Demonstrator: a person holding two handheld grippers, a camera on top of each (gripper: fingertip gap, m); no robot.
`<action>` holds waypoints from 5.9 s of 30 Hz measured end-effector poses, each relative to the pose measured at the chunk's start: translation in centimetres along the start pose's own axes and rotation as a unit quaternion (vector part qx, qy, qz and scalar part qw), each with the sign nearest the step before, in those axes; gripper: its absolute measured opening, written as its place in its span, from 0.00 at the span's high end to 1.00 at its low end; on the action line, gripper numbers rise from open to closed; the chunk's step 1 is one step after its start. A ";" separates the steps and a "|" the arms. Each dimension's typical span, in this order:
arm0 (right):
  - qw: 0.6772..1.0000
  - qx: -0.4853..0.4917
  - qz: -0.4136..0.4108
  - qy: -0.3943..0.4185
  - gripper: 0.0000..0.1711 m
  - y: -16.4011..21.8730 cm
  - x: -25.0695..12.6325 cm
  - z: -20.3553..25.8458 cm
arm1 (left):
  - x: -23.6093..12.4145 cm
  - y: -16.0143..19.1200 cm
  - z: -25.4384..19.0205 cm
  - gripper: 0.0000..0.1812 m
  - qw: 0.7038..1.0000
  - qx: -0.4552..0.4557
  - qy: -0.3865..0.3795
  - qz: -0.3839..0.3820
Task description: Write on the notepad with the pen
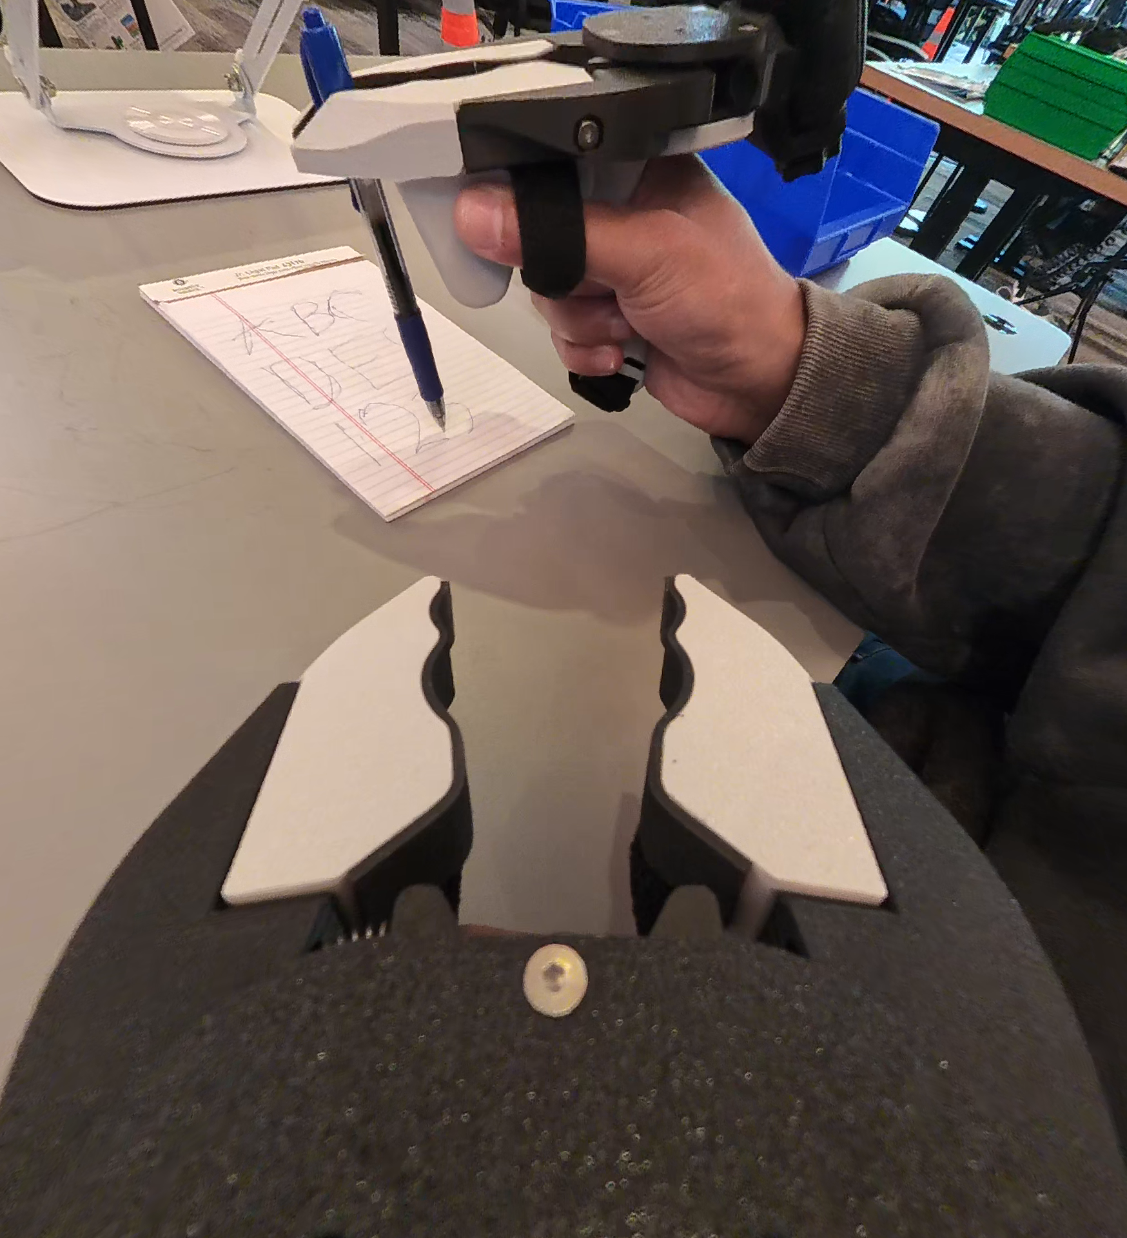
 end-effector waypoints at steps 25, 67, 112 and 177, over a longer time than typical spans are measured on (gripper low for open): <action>0.998 0.016 -0.047 0.042 0.92 -0.5 -3.7 -2.4 | 0.1 0.0 -0.2 0.67 1.000 0.002 0.003 0.000; 0.997 0.026 -0.051 0.042 0.92 1.0 -4.1 -3.3 | 0.2 0.0 -0.4 0.67 1.000 0.006 0.005 0.004; 0.998 0.042 -0.044 0.032 0.92 1.0 -4.2 -3.2 | 0.2 0.0 -0.6 0.67 1.000 0.013 0.004 0.005; 0.993 0.040 -0.069 0.090 0.92 1.4 -4.3 -3.9 | 0.3 0.2 -0.7 0.67 1.000 0.016 0.007 0.008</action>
Point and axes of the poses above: each gripper's, where its closed fingertips meet, x out along the fingers, y out of its underside, z = x × y across the jaws, the point moved 10 cm from there along -x, back along the fingers, and after that the axes turned 11 degrees about -y, right-handed, at the moved point
